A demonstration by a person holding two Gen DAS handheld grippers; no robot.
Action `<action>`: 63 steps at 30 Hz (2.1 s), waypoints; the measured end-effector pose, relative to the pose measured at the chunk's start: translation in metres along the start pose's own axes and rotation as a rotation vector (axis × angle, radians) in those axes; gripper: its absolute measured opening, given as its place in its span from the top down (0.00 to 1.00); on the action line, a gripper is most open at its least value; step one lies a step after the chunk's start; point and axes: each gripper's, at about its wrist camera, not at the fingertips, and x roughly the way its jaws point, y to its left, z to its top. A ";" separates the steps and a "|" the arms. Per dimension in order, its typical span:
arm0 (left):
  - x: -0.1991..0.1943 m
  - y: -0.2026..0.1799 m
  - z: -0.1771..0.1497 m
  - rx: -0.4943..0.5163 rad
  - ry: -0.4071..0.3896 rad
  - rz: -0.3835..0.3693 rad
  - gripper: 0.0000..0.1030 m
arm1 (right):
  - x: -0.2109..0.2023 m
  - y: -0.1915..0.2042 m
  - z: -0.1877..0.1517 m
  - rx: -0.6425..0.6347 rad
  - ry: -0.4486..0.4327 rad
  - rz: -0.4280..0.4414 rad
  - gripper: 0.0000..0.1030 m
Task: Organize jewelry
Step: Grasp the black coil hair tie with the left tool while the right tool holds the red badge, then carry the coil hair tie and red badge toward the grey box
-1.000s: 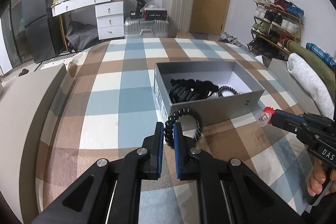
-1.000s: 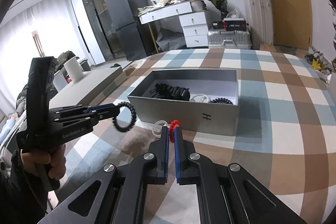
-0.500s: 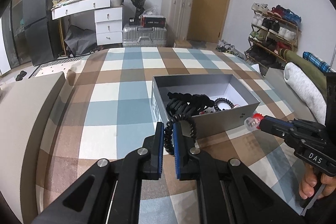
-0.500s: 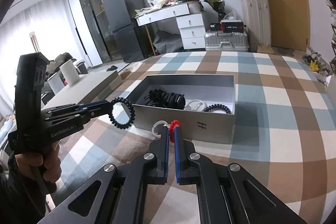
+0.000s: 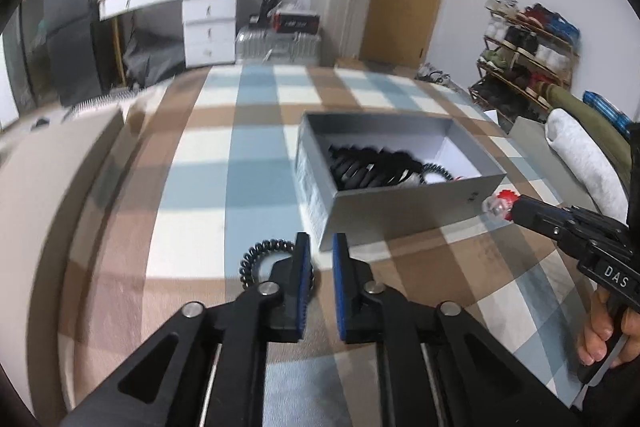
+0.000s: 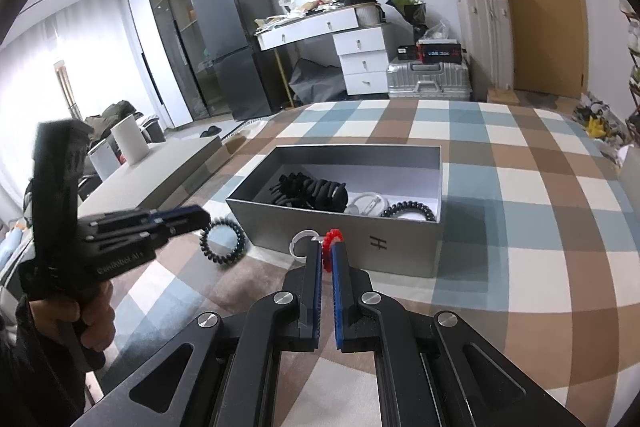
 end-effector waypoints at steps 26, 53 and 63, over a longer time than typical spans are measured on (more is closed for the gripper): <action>0.026 0.001 -0.011 0.053 0.138 0.120 0.79 | 0.002 -0.001 -0.005 -0.001 0.015 0.015 0.96; 0.028 -0.003 -0.013 0.073 0.146 0.082 0.82 | -0.004 0.003 -0.002 -0.010 0.009 0.024 0.96; 0.021 -0.015 -0.015 0.131 0.118 0.103 0.96 | -0.004 0.001 -0.002 -0.005 0.004 0.021 0.96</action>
